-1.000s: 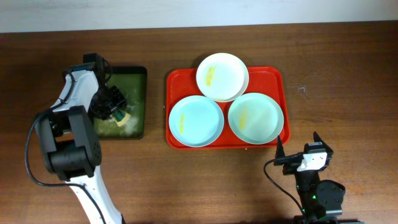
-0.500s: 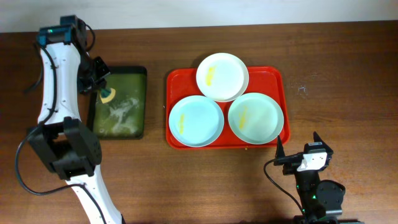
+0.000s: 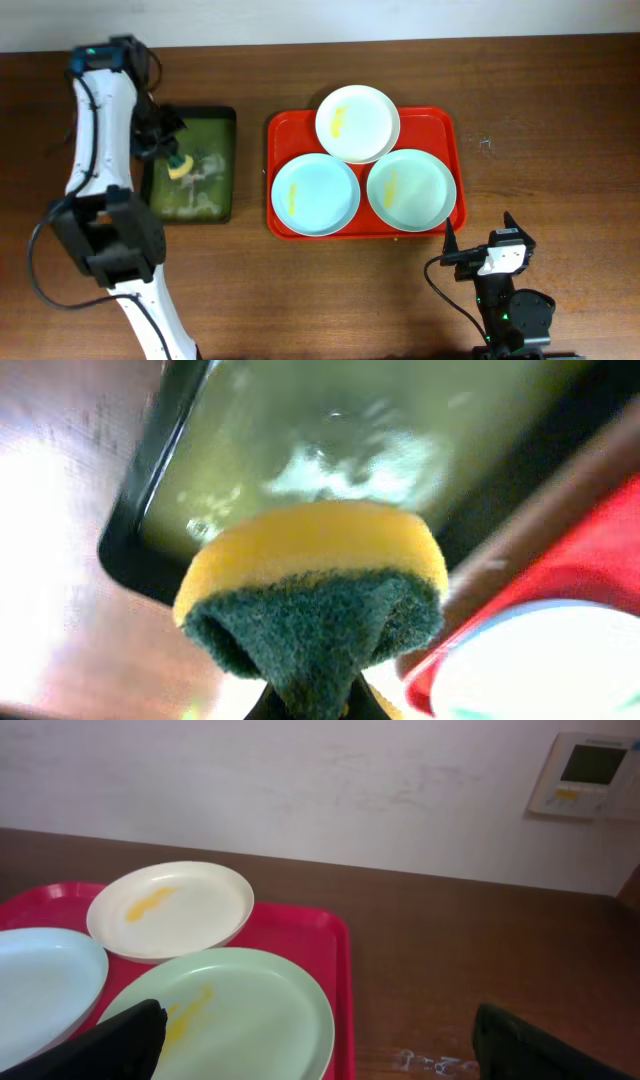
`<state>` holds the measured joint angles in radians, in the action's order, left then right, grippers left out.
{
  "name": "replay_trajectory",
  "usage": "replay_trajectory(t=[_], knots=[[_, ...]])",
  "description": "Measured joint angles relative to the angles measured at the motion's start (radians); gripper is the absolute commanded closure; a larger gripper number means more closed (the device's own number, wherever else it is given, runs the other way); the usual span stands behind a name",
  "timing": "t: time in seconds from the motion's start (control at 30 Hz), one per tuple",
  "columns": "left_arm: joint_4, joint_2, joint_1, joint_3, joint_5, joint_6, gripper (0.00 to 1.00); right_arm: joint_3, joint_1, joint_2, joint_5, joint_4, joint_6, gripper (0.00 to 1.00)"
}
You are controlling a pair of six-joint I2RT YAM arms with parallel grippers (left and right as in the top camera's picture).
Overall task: Clean dirty plates on tray and stack at the side
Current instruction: 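Carry the sponge with the left gripper onto the light blue plate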
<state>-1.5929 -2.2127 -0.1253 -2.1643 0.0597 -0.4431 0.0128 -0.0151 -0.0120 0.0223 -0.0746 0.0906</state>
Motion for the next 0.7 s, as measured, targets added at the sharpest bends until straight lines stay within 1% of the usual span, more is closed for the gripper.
replay_trajectory(t=[0.03, 0.1, 0.17, 0.23, 0.3, 0.33, 0.4, 0.43, 0.5, 0.57, 0.63, 0.67, 0.7], knots=[[-0.014, 0.016, 0.001, -0.072, 0.032, 0.018, 1.0, 0.0, 0.0, 0.0, 0.0, 0.0, 0.0, 0.02], [-0.017, 0.043, 0.017, -0.116, 0.068, 0.034, 1.0, 0.0, 0.0, 0.0, 0.0, 0.0, 0.0, 0.02], [-0.027, 0.101, 0.095, -0.14, 0.108, 0.057, 1.0, 0.0, 0.0, 0.0, 0.0, 0.0, 0.0, 0.02], [-0.029, 0.115, 0.166, -0.128, 0.121, 0.068, 1.0, 0.0, 0.0, 0.0, 0.0, 0.0, 0.0, 0.02], [0.044, 0.119, 0.298, -0.026, 0.133, 0.081, 1.0, 0.0, 0.0, 0.0, 0.0, 0.0, 0.0, 0.02], [0.113, 0.119, 0.361, 0.049, 0.139, 0.084, 1.0, 0.0, 0.0, 0.0, 0.0, 0.0, 0.0, 0.02], [0.225, 0.116, 0.443, 0.16, 0.144, 0.083, 1.0, 0.0, 0.0, 0.0, 0.0, 0.0, 0.0, 0.02], [0.327, 0.116, 0.5, 0.251, 0.143, 0.072, 1.0, 0.0, 0.0, 0.0, 0.0, 0.0, 0.0, 0.02], [0.47, 0.111, 0.582, 0.383, 0.147, 0.043, 1.0, 0.0, 0.0, 0.0, 0.0, 0.0, 0.0, 0.02], [0.582, 0.108, 0.632, 0.481, 0.15, 0.028, 1.0, 0.0, 0.0, 0.0, 0.0, 0.001, 0.0, 0.02], [0.641, 0.108, 0.653, 0.536, 0.129, -0.001, 1.0, 0.0, 0.0, 0.0, 0.0, 0.0, 0.0, 0.02], [0.65, 0.108, 0.657, 0.557, 0.09, -0.038, 0.99, 0.0, 0.0, 0.0, 0.0, 0.0, 0.0, 0.02], [0.651, 0.108, 0.657, 0.57, 0.059, -0.064, 0.92, 0.0, 0.0, 0.0, 0.0, 0.0, 0.0, 0.02]])
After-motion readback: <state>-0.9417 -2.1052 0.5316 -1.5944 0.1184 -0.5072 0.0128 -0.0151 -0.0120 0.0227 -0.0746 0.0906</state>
